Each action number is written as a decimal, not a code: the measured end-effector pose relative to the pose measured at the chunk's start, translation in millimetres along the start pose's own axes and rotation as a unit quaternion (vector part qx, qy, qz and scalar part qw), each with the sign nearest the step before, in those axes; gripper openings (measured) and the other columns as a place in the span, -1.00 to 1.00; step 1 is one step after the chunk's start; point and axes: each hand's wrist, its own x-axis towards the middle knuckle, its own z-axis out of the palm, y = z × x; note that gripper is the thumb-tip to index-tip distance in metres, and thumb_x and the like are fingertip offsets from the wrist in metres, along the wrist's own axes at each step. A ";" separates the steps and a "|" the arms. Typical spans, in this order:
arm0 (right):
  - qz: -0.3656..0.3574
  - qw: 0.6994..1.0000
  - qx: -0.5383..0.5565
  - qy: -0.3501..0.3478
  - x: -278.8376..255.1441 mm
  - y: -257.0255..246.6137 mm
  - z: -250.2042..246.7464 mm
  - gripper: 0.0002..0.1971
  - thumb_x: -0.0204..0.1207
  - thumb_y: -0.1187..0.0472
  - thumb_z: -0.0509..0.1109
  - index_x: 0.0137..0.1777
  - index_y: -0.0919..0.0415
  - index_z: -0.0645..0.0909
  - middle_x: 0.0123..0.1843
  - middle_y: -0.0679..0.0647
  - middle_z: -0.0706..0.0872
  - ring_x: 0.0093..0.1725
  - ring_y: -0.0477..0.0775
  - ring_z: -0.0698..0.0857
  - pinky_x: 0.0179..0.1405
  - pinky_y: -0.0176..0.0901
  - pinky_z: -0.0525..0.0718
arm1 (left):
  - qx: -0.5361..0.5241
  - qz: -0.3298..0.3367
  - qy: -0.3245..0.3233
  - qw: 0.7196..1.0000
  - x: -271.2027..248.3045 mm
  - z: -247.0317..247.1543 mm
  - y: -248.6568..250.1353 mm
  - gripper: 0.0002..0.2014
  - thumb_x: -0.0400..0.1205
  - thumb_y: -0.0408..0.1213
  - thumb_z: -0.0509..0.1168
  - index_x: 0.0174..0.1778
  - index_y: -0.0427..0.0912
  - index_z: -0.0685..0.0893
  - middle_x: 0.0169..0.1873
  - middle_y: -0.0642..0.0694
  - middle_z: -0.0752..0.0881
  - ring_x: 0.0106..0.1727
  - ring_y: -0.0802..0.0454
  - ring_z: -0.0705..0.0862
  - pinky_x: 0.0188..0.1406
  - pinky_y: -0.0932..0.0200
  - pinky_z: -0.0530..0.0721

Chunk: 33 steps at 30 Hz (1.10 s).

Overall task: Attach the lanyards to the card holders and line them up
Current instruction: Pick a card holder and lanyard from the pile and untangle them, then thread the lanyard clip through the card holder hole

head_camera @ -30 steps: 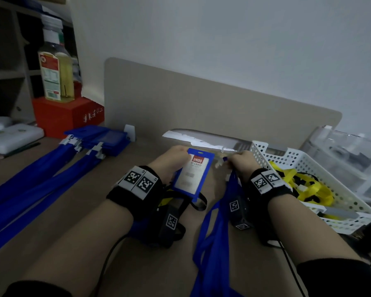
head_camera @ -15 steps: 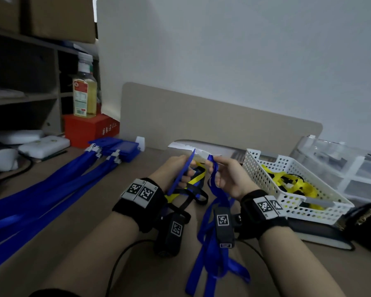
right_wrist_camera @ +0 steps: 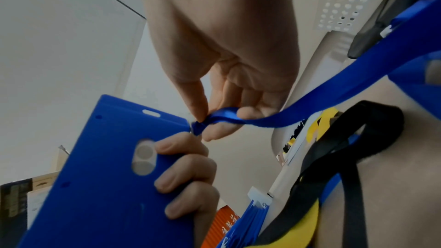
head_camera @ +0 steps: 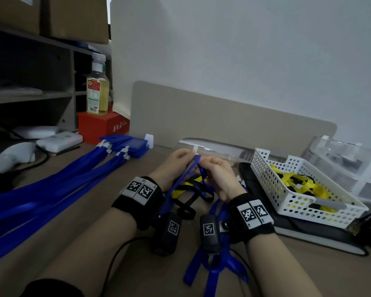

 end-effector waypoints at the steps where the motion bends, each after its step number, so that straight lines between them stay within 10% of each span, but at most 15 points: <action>1: -0.008 1.000 0.002 0.013 -0.4 -1.3 -1.4 -0.88 0.62 0.25 0.33 -0.06 0.19 0.70 -0.19 0.09 0.77 -0.22 -0.02 0.69 -0.48 -0.33 0.50 | 0.001 0.006 0.007 1.000 0.4 -0.6 0.3 -0.83 0.77 -0.14 0.12 -0.04 -0.11 0.54 -0.55 -0.03 0.50 -0.73 0.19 0.41 -0.76 0.41 0.29; 7: -0.073 0.997 0.007 -0.015 0.1 -6.0 -13.9 -0.76 0.65 0.12 0.31 0.22 0.14 0.71 0.13 0.09 0.79 0.12 0.07 0.73 0.12 -0.12 0.66 | 0.004 -0.015 -0.046 0.999 1.0 -3.4 1.1 -0.70 0.76 -0.06 0.12 -0.24 -0.12 0.51 -0.54 -0.01 0.42 -0.65 0.14 0.32 -0.71 0.33 0.23; 14: -0.097 0.994 0.004 -0.049 -6.0 -6.2 -10.3 -0.75 0.65 0.23 0.31 0.18 0.38 0.67 -0.09 0.17 0.76 -0.20 -0.04 0.72 -0.17 -0.20 0.66 | 0.067 0.001 -0.062 0.996 -1.8 -1.3 2.3 -0.70 0.74 -0.04 0.15 -0.18 -0.16 0.57 -0.51 -0.03 0.48 -0.63 0.13 0.35 -0.69 0.30 0.28; 21: -0.080 0.991 0.091 -0.055 -10.4 -11.4 -13.2 -0.75 0.75 0.27 0.09 0.00 0.15 0.61 -0.43 -0.11 0.67 -0.38 -0.11 0.49 -0.37 -0.29 0.40 | 0.004 -0.078 -0.152 0.985 -5.4 4.7 5.8 -0.57 0.77 -0.03 -0.01 -0.34 -0.20 0.45 -0.71 0.00 0.46 -0.75 0.16 0.28 -0.73 0.35 0.18; 33: -0.058 0.990 0.118 -0.059 -7.1 -5.9 -12.9 -0.78 0.71 0.24 0.19 0.23 0.21 0.62 -0.12 0.06 0.68 -0.26 -0.13 0.61 -0.33 -0.28 0.43 | -0.061 -0.111 -0.173 0.977 1.5 6.8 7.2 -0.49 0.79 -0.12 -0.13 -0.46 -0.23 0.38 -0.77 0.03 0.40 -0.81 0.17 0.29 -0.79 0.39 0.18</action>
